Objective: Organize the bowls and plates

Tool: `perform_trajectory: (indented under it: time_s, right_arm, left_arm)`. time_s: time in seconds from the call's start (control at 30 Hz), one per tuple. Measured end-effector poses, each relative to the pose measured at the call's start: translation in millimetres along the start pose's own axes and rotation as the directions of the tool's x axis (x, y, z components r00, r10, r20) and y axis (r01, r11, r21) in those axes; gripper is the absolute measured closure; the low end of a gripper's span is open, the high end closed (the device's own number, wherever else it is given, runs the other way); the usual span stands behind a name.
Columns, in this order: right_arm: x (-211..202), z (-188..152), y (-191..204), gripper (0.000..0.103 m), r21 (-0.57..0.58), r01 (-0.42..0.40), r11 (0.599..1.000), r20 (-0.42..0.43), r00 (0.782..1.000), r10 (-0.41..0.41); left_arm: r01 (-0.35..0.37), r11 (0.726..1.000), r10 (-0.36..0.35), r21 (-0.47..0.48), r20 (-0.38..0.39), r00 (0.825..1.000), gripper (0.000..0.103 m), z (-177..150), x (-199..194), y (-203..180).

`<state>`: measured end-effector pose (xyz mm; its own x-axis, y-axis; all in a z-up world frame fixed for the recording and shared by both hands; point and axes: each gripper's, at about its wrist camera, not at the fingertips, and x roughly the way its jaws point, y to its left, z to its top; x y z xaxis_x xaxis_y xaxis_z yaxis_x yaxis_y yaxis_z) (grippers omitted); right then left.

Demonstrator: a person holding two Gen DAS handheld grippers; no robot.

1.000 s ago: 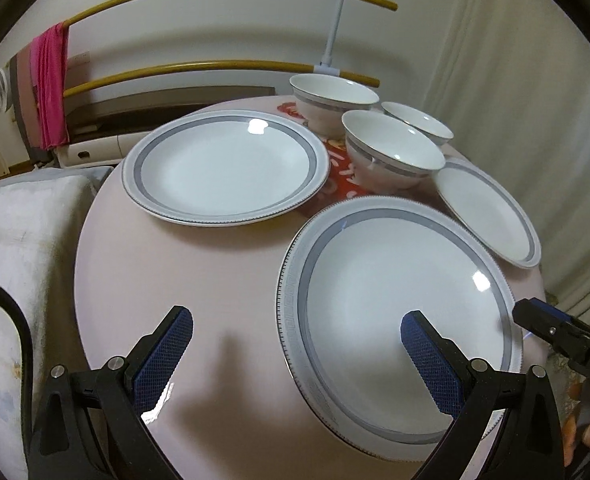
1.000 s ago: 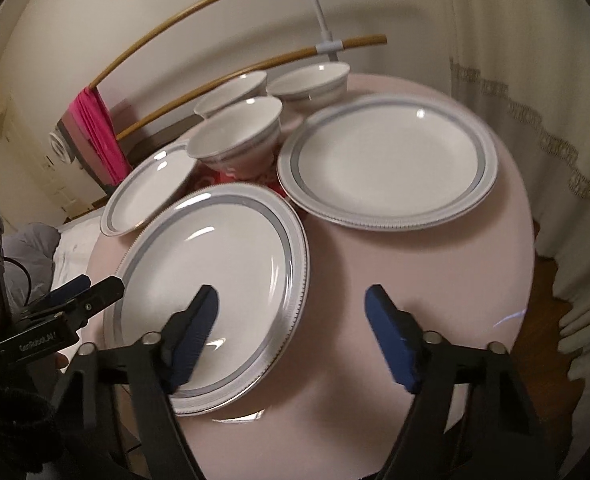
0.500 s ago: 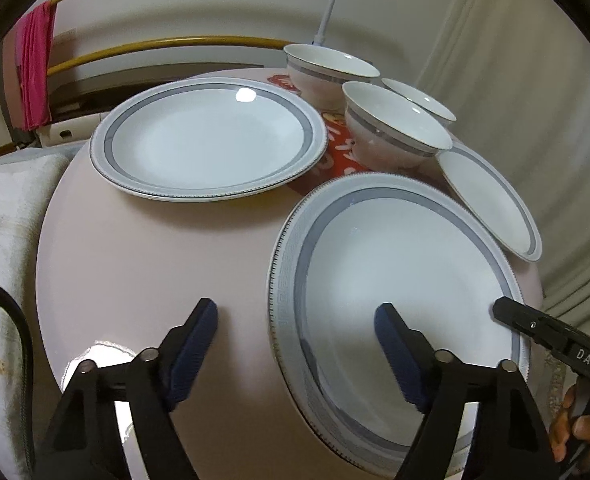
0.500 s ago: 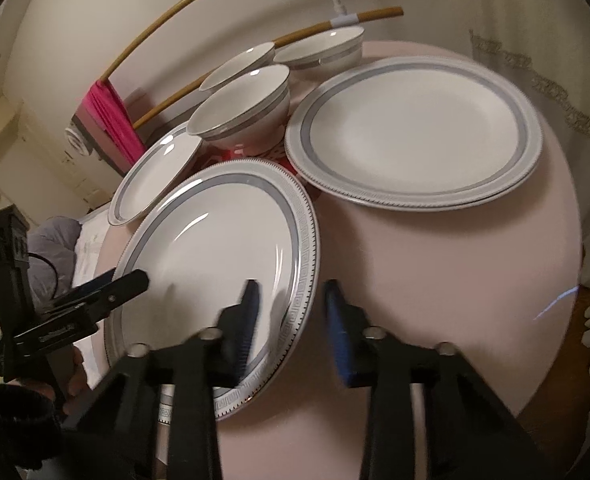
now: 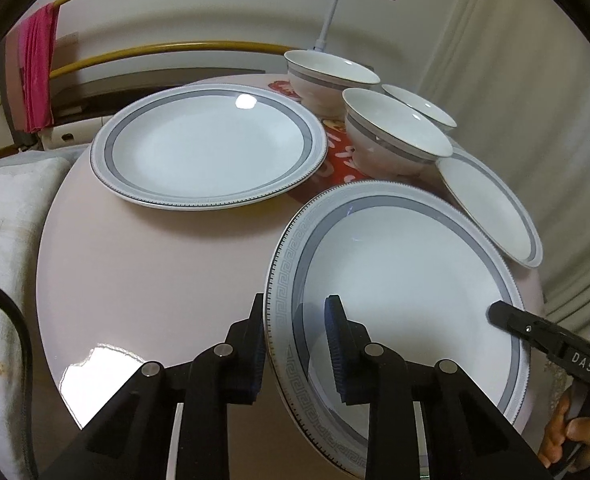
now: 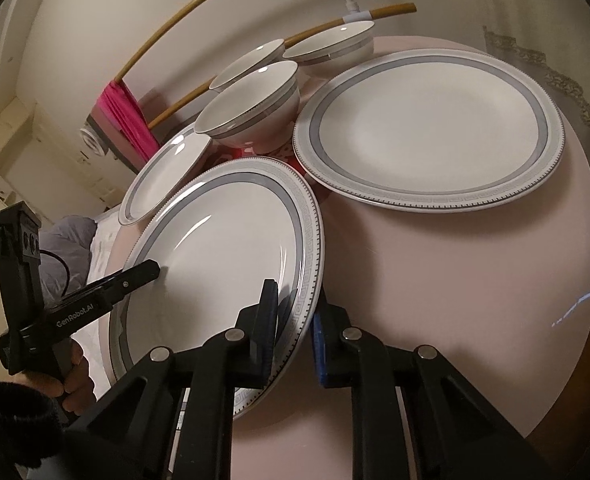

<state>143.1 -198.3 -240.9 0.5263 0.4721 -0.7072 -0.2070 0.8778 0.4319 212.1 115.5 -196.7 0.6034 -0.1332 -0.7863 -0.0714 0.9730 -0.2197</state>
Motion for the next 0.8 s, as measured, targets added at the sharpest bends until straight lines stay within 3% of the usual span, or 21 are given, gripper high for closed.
perform_trajectory:
  time_s: [0.43,0.8]
  right_arm:
    - [-10.3,1.1,0.0,0.088,-0.024,-0.054,0.998,0.003,0.999,0.054]
    - [-41.8,10.9,-10.6,0.088,-0.054,-0.074,0.996,0.062,0.995,0.077]
  left_arm:
    - [-0.046,0.998,0.044,0.041,0.045,0.998,0.080,-12.6,-26.7,-14.9]
    - [-0.029,0.996,0.018,0.080,0.131,0.991,0.081,-8.8,-54.6,-50.3]
